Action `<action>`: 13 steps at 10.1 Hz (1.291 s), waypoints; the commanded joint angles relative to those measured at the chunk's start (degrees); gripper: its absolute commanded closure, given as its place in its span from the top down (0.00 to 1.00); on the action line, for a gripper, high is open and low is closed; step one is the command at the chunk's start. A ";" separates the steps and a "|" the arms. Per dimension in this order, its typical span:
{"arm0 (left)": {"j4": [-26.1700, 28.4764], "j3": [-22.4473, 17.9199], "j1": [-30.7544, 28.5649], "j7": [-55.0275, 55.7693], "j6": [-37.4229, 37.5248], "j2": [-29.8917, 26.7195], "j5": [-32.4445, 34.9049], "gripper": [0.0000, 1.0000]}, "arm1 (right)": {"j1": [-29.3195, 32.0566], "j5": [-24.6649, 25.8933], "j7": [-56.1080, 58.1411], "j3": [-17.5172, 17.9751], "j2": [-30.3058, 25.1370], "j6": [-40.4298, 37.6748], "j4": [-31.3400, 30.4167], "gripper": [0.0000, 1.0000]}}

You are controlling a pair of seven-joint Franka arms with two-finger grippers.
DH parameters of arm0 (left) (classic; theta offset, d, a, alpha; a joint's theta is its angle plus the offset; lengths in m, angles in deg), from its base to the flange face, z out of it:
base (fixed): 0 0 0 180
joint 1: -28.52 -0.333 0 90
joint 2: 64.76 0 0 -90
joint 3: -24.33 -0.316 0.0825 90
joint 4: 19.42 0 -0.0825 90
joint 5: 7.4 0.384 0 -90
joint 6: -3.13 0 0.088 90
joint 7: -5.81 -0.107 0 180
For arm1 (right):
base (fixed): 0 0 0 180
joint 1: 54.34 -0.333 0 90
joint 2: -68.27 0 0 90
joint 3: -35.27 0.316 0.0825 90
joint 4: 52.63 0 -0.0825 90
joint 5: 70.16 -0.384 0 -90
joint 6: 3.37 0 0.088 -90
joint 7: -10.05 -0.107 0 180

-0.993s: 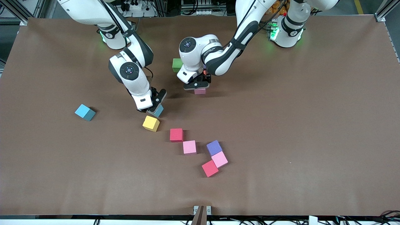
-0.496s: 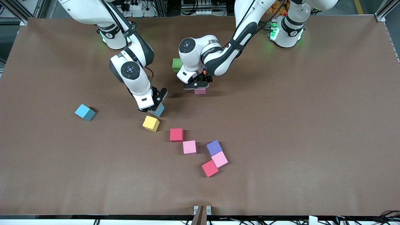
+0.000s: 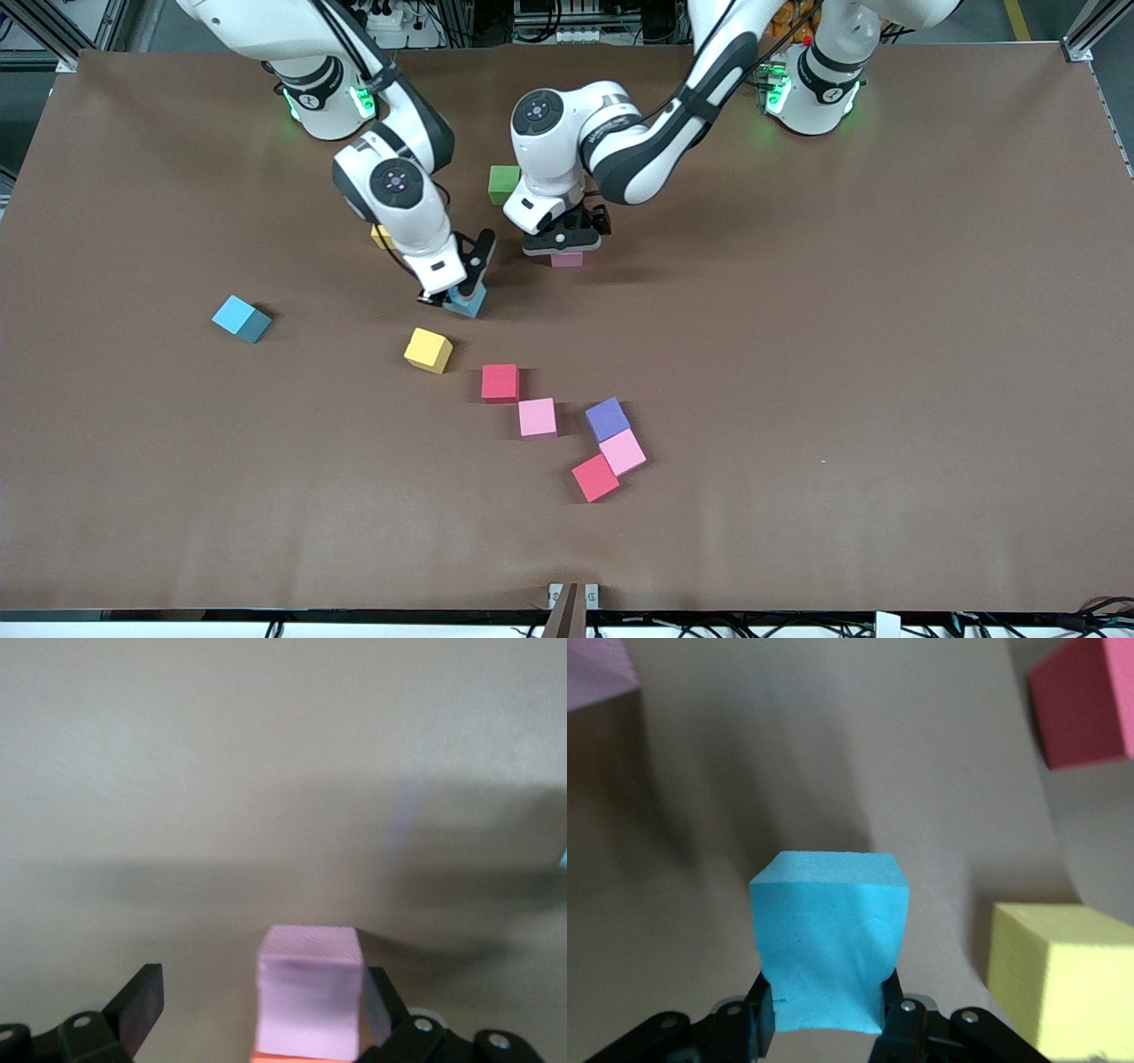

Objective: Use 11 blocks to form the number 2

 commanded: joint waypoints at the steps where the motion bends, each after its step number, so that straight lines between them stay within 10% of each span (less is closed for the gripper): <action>1: 1.05 1.81 -6.29 -10.38 5.35 -5.27 -4.20 1.00 | -3.77 0.41 0.69 0.32 -0.26 -0.30 0.42 0.00; 13: -6.16 1.29 -18.27 -33.46 24.00 -13.73 -11.86 1.00 | -14.07 -0.30 0.69 0.23 5.55 -0.39 3.59 0.00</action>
